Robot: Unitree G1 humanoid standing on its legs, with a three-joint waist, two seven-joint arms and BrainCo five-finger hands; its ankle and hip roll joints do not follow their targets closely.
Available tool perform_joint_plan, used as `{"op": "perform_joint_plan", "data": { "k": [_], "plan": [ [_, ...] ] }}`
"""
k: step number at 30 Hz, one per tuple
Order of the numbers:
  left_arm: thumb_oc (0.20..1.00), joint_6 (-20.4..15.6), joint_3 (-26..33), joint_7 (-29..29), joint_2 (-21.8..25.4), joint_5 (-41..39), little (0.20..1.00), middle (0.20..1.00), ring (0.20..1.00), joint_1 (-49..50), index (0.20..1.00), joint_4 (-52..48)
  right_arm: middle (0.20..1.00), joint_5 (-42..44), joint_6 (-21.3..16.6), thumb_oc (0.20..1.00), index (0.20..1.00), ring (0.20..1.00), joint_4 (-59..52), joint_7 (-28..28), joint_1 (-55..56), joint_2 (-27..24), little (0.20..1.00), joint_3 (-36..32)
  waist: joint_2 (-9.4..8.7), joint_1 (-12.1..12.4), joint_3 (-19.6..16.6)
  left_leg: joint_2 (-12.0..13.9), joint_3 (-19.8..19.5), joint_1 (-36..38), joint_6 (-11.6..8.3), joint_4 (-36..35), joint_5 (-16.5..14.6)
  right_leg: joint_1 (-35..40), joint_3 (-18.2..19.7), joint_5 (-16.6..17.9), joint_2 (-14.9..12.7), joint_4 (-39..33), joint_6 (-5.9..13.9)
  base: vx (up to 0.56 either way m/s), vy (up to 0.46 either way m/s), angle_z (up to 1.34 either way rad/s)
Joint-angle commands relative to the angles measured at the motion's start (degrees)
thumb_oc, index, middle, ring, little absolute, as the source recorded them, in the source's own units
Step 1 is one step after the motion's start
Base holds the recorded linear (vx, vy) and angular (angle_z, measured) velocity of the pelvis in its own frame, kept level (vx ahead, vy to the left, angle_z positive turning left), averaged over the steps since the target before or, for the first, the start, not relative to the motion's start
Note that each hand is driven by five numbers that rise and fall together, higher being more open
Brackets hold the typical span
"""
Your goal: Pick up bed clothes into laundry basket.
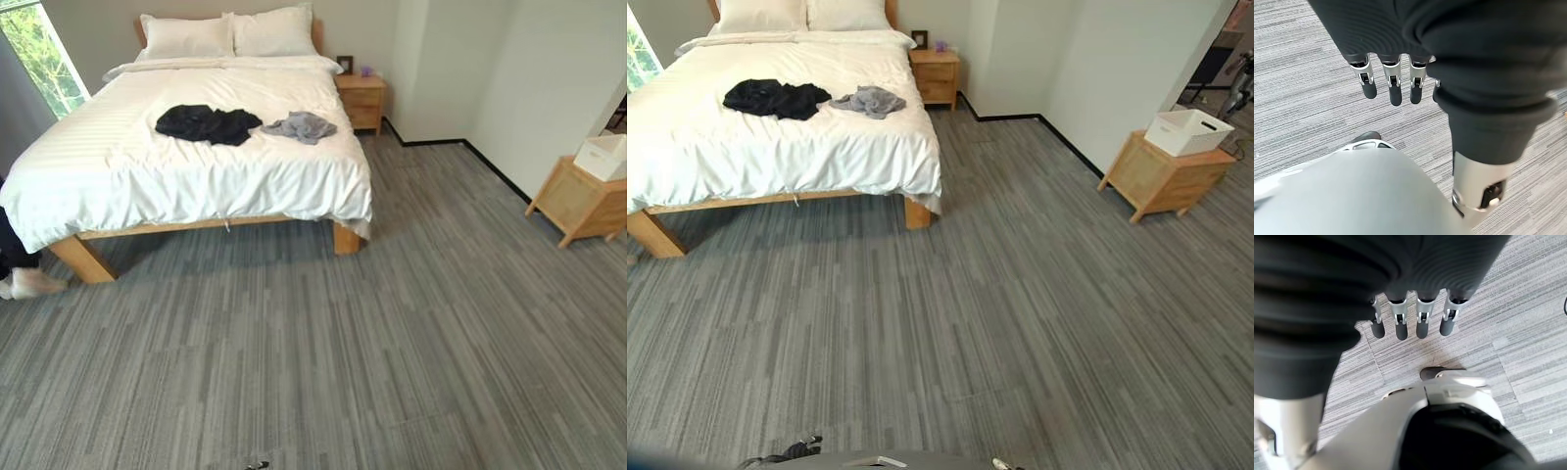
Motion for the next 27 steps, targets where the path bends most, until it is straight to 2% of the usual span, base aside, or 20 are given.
{"op": "perform_joint_plan", "data": {
  "k": [1,4,6,7,8,9,10,11,12,13,15,16,17,18,20,25,27],
  "plan": [
    [1.0,-1.08,-0.38,-0.78,-1.66,0.61,1.0,1.0,1.0,-3.76,1.0,3.66,1.0,-0.72,-0.18,1.0,1.0,1.0,1.87,0.89,-2.02,0.43,1.0,2.57,-2.6,-1.07,0.58,1.48,-3.33,0.97,-3.88,-3.37,1.83,3.43,2.29,2.96,-8.44,-3.84,8.96,0.04,0.01,-0.05],
    [1.0,-1.36,2.43,0.37,-1.34,-4.93,1.0,1.0,1.0,-4.14,1.0,3.82,1.0,3.0,-0.23,1.0,1.0,1.0,2.5,0.85,-2.33,0.37,1.0,0.68,-2.8,-0.63,0.33,1.2,-2.9,1.1,-3.79,-3.37,1.5,3.33,1.89,3.16,-8.98,-3.84,9.36,0.08,0.042,-0.02],
    [1.0,-3.09,2.67,3.21,0.48,-8.59,1.0,1.0,1.0,-6.6,1.0,-1.53,1.0,4.57,-1.34,1.0,1.0,1.0,-1.8,-1.2,-6.29,-2.24,1.0,-0.53,-2.47,0.28,0.58,0.1,-4.17,-0.23,-3.3,-3.37,1.45,2.97,0.44,3.7,-10.21,-3.75,10.18,0.05,0.175,0.09],
    [1.0,-4.1,1.39,4.74,2.25,-9.24,1.0,1.0,1.0,-7.33,1.0,-7.95,1.0,6.73,-2.34,1.0,1.0,1.0,-6.8,-2.29,-7.75,-3.81,1.0,-1.67,-1.9,0.63,1.48,-0.75,-5.42,-0.6,-2.42,-3.37,1.24,1.59,0.32,2.93,-11.26,0.93,10.62,-0.01,0.158,0.28],
    [1.0,-4.09,1.39,4.75,2.25,-9.24,1.0,1.0,1.0,-7.33,1.0,-7.96,1.0,6.73,-2.33,1.0,1.0,1.0,-6.81,-2.29,-7.75,-3.81,1.0,-1.67,-1.91,0.65,1.33,-0.73,-5.4,-0.79,-2.42,-3.37,1.31,1.38,0.36,2.99,-11.25,0.93,10.6,-0.06,0.209,0.33],
    [1.0,-4.91,0.61,6.21,3.98,-10.02,1.0,1.0,1.0,-6.92,1.0,-16.45,1.0,9.57,-3.83,1.0,1.0,1.0,-12.74,-3.34,-8.43,-4.72,1.0,-2.84,-0.92,1.01,3.16,-1.49,-6.85,-0.67,-1.24,-3.37,1.07,-2.6,1.54,3.23,-12.28,9.92,10.97,-0.08,0.165,0.23],
    [1.0,-5.18,0.48,7.12,5.08,-10.35,1.0,1.0,1.0,-6.69,1.0,-21.02,1.0,10.58,-4.72,1.0,1.0,1.0,-17.0,-4.08,-8.44,-5.15,1.0,-2.93,-0.41,0.85,4.47,-1.9,-7.92,-0.65,-0.76,-3.37,1.38,-4.87,2.81,4.82,-12.55,14.69,11.19,-0.08,0.165,0.12],
    [1.0,-5.16,0.48,7.12,5.08,-10.35,1.0,1.0,1.0,-6.68,1.0,-21.05,1.0,10.58,-4.7,1.0,1.0,1.0,-17.02,-4.09,-8.43,-5.14,1.0,-2.93,-0.39,0.9,4.29,-1.86,-7.87,-0.87,-0.77,-3.37,1.45,-5.08,2.85,4.94,-12.5,14.62,11.17,-0.05,0.097,0.29],
    [1.0,-5.76,1.28,8.31,6.83,-12.53,1.0,1.0,1.0,-6.12,1.0,-29.44,1.0,12.02,-6.07,1.0,1.0,1.0,-24.41,-4.96,-8.15,-6.18,1.0,-3.41,0.65,0.07,6.42,-2.03,-10.9,-0.8,-0.4,-3.37,1.85,-8.41,7.56,4.93,-10.32,21.34,10.81,-0.02,0.045,0.65],
    [1.0,-5.74,1.28,8.31,6.83,-12.53,1.0,1.0,1.0,-6.1,1.0,-29.46,1.0,12.01,-6.06,1.0,1.0,1.0,-24.42,-4.97,-8.14,-6.19,1.0,-3.41,0.71,0.12,6.24,-1.95,-10.86,-1.0,-0.43,-3.37,1.91,-8.58,7.58,5.08,-10.23,21.22,10.78,0.01,0.055,0.83],
    [1.0,-6.22,2.6,8.68,7.69,-14.24,1.0,1.0,1.0,-4.59,1.0,-36.43,1.0,12.86,-7.15,1.0,1.0,1.0,-35.03,-5.66,-5.8,-7.38,1.0,-4.89,1.69,-0.98,6.77,-1.9,-13.31,-0.86,-0.69,-3.37,1.88,-10.11,13.5,0.2,-5.8,18.34,9.18,0.1,-0.021,0.86],
    [1.0,-6.44,3.46,9.26,8.1,-14.62,1.0,1.0,1.0,-4.16,1.0,-40.48,1.0,10.82,-8.19,1.0,1.0,1.0,-40.71,-6.3,-4.15,-8.2,1.0,-5.88,1.47,-0.38,7.2,-1.88,-14.02,-0.49,-1.24,-3.37,1.75,-9.98,12.63,0.67,-7.1,12.92,9.12,0.11,-0.066,0.73],
    [1.0,-6.4,3.46,9.28,8.1,-14.61,1.0,1.0,1.0,-4.1,1.0,-40.55,1.0,10.79,-8.14,1.0,1.0,1.0,-40.79,-6.34,-4.07,-8.19,1.0,-5.88,1.51,-0.51,7.29,-1.85,-14.16,-0.37,-1.24,-3.37,1.74,-9.71,12.46,0.7,-7.1,12.75,9.12,0.16,-0.209,0.68],
    [1.0,-6.08,4.19,9.1,8.81,-14.88,1.0,1.0,1.0,-3.17,1.0,-47.2,1.0,8.77,-8.56,1.0,1.0,1.0,-47.73,-5.55,-0.43,-8.96,1.0,-7.01,0.39,-0.93,7.47,-2.08,-16.79,-0.49,-1.49,-2.73,1.54,-8.29,13.25,0.53,-6.85,8.66,8.94,0.09,-0.137,0.54],
    [1.0,-6.64,5.52,9.47,9.03,-14.48,1.0,1.0,1.0,-2.11,1.0,-50.47,1.0,6.7,-8.57,1.0,1.0,1.0,-49.86,-5.45,-0.06,-9.82,1.0,-6.87,-0.07,-0.96,7.58,-1.68,-16.78,-0.1,-1.78,-2.74,1.42,-8.45,12.49,1.29,-7.13,8.81,9.2,0.07,-0.149,0.75],
    [1.0,-6.38,7.25,8.39,7.88,-15.69,1.0,1.0,1.0,0.85,1.0,-56.01,1.0,5.48,-8.25,1.0,1.0,1.0,-55.73,-3.71,3.18,-11.08,1.0,-9.49,-1.26,-0.67,6.23,-0.17,-17.47,-0.57,-3.27,-0.89,1.35,-3.53,9.5,0.75,-6.66,3.89,7.86,0.09,-0.212,0.5],
    [1.0,-6.19,6.92,7.56,7.11,-17.14,1.0,1.0,1.0,0.28,1.0,-56.43,1.0,3.39,-8.49,1.0,1.0,1.0,-59.33,-4.03,5.55,-13.23,1.0,-12.72,-1.86,-1.82,6.25,0.99,-15.43,-3.71,-4.66,2.91,1.97,-1.09,5.94,1.0,-7.13,1.5,7.11,0.03,-0.165,0.38]
  ]
}}
